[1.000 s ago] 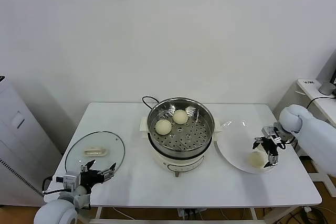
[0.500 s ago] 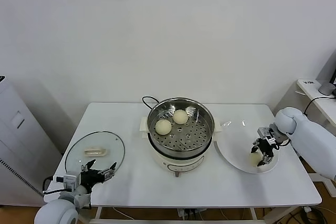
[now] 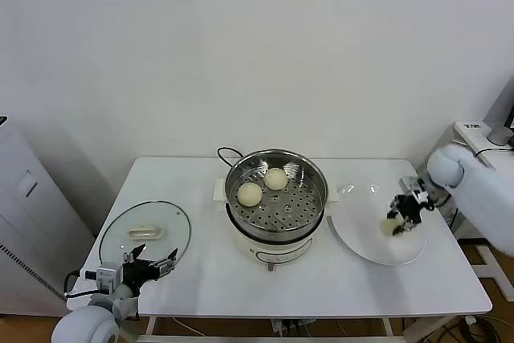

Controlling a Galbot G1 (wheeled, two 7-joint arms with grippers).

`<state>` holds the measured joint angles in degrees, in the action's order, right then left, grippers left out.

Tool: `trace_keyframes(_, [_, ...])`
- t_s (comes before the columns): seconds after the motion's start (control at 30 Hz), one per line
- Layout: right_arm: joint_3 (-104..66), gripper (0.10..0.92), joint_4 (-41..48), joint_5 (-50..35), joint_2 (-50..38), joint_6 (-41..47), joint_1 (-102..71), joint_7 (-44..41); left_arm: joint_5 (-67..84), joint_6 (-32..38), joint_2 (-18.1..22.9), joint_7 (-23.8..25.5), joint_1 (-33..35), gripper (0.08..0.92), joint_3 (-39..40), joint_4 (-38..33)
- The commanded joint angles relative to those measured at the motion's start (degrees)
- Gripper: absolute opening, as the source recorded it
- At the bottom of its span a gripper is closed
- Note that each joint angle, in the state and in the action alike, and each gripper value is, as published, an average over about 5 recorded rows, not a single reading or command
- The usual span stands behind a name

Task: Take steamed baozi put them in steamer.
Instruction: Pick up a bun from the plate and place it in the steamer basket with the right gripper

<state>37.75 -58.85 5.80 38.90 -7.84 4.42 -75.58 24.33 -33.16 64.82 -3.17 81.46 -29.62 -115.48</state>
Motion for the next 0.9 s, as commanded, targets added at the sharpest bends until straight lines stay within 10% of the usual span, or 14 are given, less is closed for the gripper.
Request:
trace_keyframes(0.03, [12.27, 0.382, -4.29, -10.29, 0.3, -0.89, 20.33, -1.16, -0.04, -0.07, -0.06, -0.03, -0.08, 0.823, 0.11, -0.06])
trace_keyframes(0.9, [19.77, 0.424, -15.49, -9.18, 22.82, -28.85, 24.78, -1.03, -0.25, 0.52, 0.07, 0.01, 0.19, 0.823, 0.64, 0.15])
